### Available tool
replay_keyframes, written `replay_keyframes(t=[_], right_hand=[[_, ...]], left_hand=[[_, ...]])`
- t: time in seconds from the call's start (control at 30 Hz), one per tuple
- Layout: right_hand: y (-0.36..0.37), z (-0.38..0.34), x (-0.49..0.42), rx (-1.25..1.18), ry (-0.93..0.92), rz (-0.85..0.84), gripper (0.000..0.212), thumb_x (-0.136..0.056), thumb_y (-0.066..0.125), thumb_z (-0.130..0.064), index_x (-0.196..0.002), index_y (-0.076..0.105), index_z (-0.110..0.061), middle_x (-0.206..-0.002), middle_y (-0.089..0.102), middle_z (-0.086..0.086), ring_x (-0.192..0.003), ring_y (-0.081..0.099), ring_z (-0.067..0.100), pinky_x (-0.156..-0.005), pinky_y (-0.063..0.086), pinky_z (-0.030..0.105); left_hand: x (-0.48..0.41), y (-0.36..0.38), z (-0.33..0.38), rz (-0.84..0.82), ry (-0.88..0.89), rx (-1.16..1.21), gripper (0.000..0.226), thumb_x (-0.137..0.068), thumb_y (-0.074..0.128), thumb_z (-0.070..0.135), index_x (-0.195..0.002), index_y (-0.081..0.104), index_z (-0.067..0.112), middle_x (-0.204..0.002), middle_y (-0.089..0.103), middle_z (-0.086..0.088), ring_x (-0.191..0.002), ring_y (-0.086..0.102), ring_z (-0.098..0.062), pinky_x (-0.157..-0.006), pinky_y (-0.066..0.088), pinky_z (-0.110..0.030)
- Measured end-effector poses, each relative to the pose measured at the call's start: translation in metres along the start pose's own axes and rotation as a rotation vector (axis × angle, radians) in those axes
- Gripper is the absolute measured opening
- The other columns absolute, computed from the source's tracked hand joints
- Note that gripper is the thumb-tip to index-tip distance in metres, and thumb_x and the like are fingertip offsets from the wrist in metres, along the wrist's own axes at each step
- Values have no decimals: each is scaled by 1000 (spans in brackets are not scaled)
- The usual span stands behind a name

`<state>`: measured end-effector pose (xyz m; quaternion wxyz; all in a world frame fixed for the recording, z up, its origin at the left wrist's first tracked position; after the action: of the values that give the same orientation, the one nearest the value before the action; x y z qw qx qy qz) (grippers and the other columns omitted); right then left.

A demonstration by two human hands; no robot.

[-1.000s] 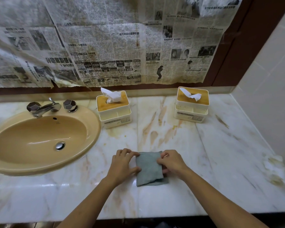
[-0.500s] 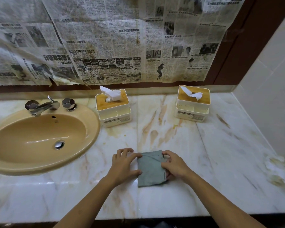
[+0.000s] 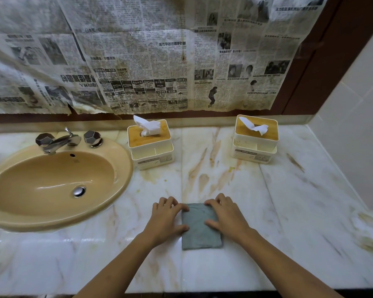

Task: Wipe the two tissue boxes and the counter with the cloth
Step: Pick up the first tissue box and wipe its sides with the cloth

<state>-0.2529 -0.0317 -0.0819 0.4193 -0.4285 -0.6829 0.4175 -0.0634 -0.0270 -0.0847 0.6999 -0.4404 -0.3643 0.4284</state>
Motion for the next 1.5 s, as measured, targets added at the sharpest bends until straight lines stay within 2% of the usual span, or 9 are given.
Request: replay_keyframes(t=[0.13, 0.33, 0.43, 0.5, 0.67, 0.77, 0.97, 1.07, 1.5], right_hand=[[-3, 1, -9, 2, 0, -19, 59, -78, 66, -52, -129, 48, -30, -120, 41, -2, -107, 42, 18, -91, 39, 30], [-7, 2, -18, 1, -3, -77, 29, -76, 67, -47, -95, 57, -26, -107, 44, -5, -97, 42, 17, -84, 40, 30], [-5, 4, -22, -327, 56, -169, 16, -72, 65, -35, -80, 54, -27, -91, 55, -6, -83, 50, 11, -74, 44, 28], [-8, 2, -23, -599, 93, -237, 14, -71, 65, -32, -76, 55, -23, -80, 58, -6, -72, 52, 9, -66, 43, 29], [-27, -4, -33, -1100, 179, -270, 11, -79, 69, -22, -85, 59, -18, -84, 64, 2, -80, 61, 13, -66, 44, 28], [-36, 0, -45, -1472, 278, -201, 21, -87, 67, -7, -107, 63, -2, -99, 70, 13, -91, 67, 23, -80, 53, 35], [-58, -2, -63, -1937, 329, -24, 38, -90, 62, -11, -126, 59, 2, -122, 66, 19, -112, 64, 28, -100, 48, 43], [-63, -10, -67, -2060, 344, -33, 40, -90, 61, -14, -128, 58, -2, -127, 64, 20, -121, 59, 34, -108, 41, 51], [-66, -4, -56, -2091, 454, 9, 38, -96, 53, -18, -132, 56, -7, -125, 66, 17, -120, 60, 33, -101, 46, 49]], left_hand=[[-13, -20, -21, 30, -50, 120, 34, -85, 59, 56, -115, 60, 41, -108, 50, 15, -102, 43, -11, -89, 36, -30], [-44, -98, -98, 432, -373, 541, 8, -89, 68, 24, -97, 66, 22, -92, 63, 5, -81, 60, -18, -74, 48, -32], [-65, -138, -122, 528, -418, 461, 12, -90, 63, 25, -100, 66, 19, -97, 60, -1, -86, 57, -20, -79, 47, -37], [-84, -155, -133, 501, -414, 318, 17, -92, 58, 28, -104, 68, 21, -104, 57, -3, -97, 56, -25, -86, 47, -40], [-127, -186, -144, 400, -360, 17, 26, -98, 51, 30, -119, 65, 25, -129, 56, -6, -117, 47, -32, -99, 41, -46], [-149, -192, -141, 330, -291, -103, 25, -100, 47, 35, -118, 64, 31, -136, 57, 2, -115, 46, -28, -94, 37, -44], [-174, -189, -131, 253, -285, -165, 26, -99, 48, 41, -114, 67, 32, -123, 66, 2, -116, 45, -27, -90, 33, -41], [-177, -185, -128, 207, -299, -216, 26, -99, 45, 41, -111, 67, 33, -114, 68, 3, -116, 45, -27, -91, 31, -40], [-182, -169, -134, -8, -406, -170, 30, -102, 37, 43, -122, 59, 34, -122, 64, -1, -127, 38, -28, -98, 21, -41]])
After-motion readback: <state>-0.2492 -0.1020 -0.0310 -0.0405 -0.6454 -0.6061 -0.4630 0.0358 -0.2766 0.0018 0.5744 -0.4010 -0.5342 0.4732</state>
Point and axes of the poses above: each hand's wrist, its own x-axis away from the middle knuckle, its own y-axis out of the palm, z = x × y, the point moved 7 cm from there along -x, towards the middle knuckle
